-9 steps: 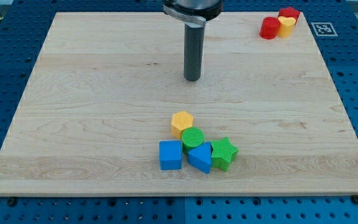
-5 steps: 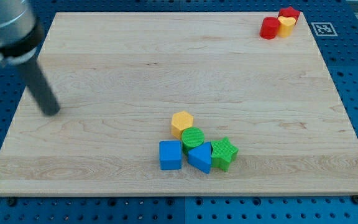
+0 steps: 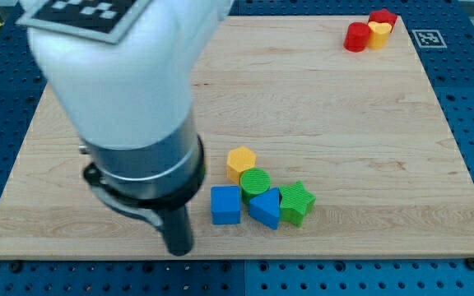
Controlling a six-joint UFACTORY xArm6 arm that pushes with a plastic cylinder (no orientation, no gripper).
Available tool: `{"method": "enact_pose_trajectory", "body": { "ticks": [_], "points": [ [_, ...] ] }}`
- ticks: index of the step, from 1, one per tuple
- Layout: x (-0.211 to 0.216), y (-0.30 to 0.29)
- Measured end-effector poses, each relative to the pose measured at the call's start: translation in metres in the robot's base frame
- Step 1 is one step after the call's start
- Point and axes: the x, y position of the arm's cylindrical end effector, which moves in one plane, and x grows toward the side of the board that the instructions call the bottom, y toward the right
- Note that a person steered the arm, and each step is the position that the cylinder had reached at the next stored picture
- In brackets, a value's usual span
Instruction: Move the blue cube along with yellow hexagon towards center right
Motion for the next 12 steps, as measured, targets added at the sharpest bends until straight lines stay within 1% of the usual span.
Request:
{"method": "enact_pose_trajectory", "body": {
  "ticks": [1,2,4,6,7,8,9,10,11,12],
  "points": [
    [0.0,0.029],
    [0.0,0.029],
    [-0.045,0.02],
    [-0.07,0.026],
    [-0.094,0.027],
    [-0.118,0.037],
    [-0.135,0.069],
    [-0.146,0.088],
    [-0.12,0.1],
    [-0.116,0.139]
  ]
}}
